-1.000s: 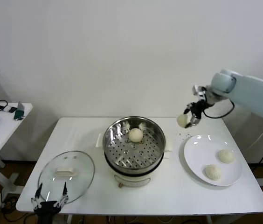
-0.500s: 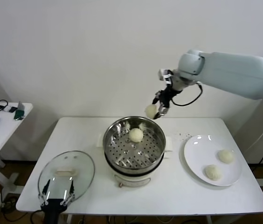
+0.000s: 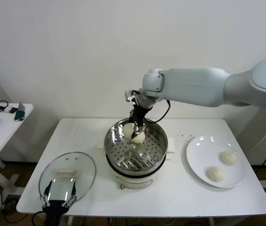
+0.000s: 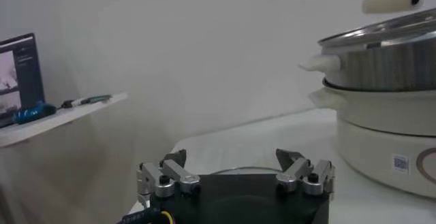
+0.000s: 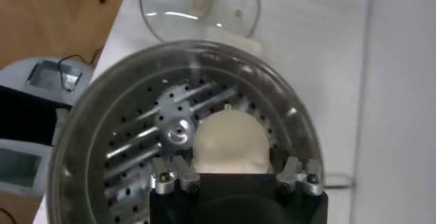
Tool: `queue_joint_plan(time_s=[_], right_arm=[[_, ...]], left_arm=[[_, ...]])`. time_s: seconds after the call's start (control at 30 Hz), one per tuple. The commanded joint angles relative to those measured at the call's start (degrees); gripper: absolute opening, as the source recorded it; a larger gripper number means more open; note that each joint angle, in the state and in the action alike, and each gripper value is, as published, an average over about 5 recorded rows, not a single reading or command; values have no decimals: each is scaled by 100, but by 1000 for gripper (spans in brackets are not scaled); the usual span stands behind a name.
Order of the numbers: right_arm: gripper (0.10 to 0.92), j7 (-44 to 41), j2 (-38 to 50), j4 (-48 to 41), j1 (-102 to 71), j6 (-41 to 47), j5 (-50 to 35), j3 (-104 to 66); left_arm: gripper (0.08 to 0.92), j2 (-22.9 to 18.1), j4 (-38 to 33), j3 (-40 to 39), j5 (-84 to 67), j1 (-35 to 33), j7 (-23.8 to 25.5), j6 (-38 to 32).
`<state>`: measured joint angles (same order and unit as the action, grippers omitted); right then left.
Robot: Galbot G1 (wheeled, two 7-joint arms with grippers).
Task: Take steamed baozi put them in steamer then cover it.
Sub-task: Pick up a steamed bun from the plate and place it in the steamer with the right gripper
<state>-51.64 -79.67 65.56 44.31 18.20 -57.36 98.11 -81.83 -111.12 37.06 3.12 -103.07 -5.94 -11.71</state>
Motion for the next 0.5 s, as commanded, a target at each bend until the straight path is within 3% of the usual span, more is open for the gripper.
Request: queue_joint_plan(time_s=[0.03, 0.5], right_arm=[[729, 99, -408, -47, -472, 49, 124, 31], [743, 99, -459, -89, -640, 78, 401, -21]], left_arm=[[823, 5, 40, -25, 2, 20, 1, 3], [823, -10, 35, -22, 3, 36, 0, 6]])
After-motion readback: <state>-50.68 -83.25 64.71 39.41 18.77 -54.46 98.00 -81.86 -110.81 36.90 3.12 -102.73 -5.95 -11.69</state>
